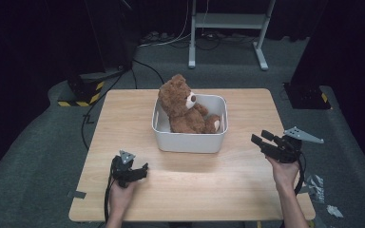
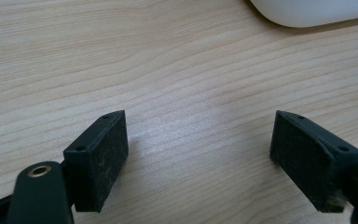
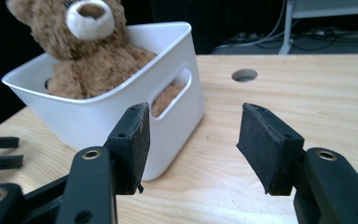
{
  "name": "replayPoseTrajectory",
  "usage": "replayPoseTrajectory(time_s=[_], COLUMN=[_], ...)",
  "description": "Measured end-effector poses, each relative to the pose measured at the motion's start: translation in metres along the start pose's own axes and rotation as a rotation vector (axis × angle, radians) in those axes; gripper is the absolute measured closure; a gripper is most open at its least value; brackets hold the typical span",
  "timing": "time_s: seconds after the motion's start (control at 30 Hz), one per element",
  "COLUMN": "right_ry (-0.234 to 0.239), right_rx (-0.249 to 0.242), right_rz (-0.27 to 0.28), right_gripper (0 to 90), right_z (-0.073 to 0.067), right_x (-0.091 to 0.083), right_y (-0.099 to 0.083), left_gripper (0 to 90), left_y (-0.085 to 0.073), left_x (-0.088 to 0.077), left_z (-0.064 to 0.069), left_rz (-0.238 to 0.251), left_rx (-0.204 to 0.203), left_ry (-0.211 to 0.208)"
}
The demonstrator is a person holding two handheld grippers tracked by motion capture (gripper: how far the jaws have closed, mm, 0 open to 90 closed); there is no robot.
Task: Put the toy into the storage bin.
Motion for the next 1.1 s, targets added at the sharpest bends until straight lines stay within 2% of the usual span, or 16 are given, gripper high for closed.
replayPoseTrajectory(time_s=[0.3,0.47,0.63,0.83,0.97,1.03,1.1], right_ry=[-0.035,-0.079,-0.085,-0.113,-0.142,-0.173,-0.187], right_rx=[-0.009,-0.013,-0.011,-0.004,0.002,-0.028,-0.030], right_rz=[-0.025,-0.064,-0.077,-0.108,-0.137,-0.175,-0.190], right_gripper=[43.1,43.8,44.9,44.9,42.8,41.7,40.7], right_z=[0.001,0.004,0.007,0.013,0.017,0.018,0.019], right_x=[0.003,0.008,0.013,0.020,0.028,0.033,0.037], right_y=[-0.014,-0.024,-0.035,-0.047,-0.054,-0.057,-0.059], left_gripper=[18.9,18.9,18.9,18.9,18.9,18.9,18.9], left_y=[0.000,0.000,0.000,0.000,0.000,0.000,0.000], left_x=[0.000,0.000,0.000,0.000,0.000,0.000,0.000], left_z=[0.000,0.000,0.000,0.000,0.000,0.000,0.000], left_rz=[0.000,0.000,0.000,0.000,0.000,0.000,0.000], left_rx=[0.000,0.000,0.000,0.000,0.000,0.000,0.000], left_ry=[0.000,0.000,0.000,0.000,0.000,0.000,0.000])
Point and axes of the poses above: each handheld gripper's, and its own axes: x roughly forward along the jaws, y roughly out of its top, z roughly to its right, the point moved 4 cm from there along x, roughly forward along the jaws, and after that the axes turned 8 degrees about y, right-handed, at the moved point
